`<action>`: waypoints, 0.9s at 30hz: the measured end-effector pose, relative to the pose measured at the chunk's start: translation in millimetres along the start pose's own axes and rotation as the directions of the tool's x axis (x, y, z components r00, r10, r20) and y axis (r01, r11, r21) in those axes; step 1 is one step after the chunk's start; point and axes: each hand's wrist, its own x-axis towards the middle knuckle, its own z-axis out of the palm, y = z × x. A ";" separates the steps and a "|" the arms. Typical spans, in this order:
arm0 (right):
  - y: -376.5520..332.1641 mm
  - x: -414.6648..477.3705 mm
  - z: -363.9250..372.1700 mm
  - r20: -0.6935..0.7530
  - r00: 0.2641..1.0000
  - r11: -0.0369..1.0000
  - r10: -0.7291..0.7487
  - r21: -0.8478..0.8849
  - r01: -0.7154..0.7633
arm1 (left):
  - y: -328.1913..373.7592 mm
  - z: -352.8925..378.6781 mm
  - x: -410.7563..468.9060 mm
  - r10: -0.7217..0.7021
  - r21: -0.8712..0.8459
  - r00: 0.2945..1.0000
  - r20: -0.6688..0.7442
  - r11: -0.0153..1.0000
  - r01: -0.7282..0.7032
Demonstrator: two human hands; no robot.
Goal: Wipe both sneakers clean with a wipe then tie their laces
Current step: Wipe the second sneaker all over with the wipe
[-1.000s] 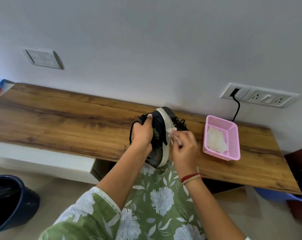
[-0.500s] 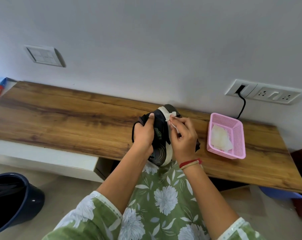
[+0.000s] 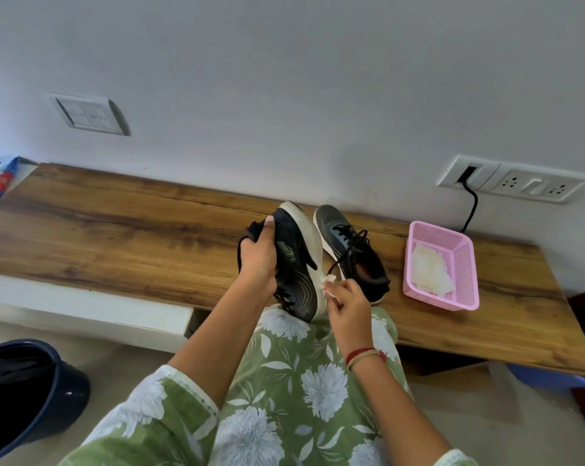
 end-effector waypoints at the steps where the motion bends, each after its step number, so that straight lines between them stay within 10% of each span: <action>1: 0.4 2.6 -1.9 0.035 0.999 0.999 0.026 -0.021 -0.026 | 0.2 -2.5 0.1 0.006 -0.002 1.000 -0.006 1.000 -0.006; 10: -74.5 73.3 -29.0 -0.230 0.966 0.986 -0.117 0.087 0.140 | -18.4 -4.5 -0.6 0.109 -0.062 0.993 0.036 0.992 -0.107; 27: -81.8 74.0 4.1 -0.154 0.919 0.931 -0.364 -0.092 0.353 | -39.2 -26.5 -3.2 0.410 0.269 0.887 0.211 0.848 -0.456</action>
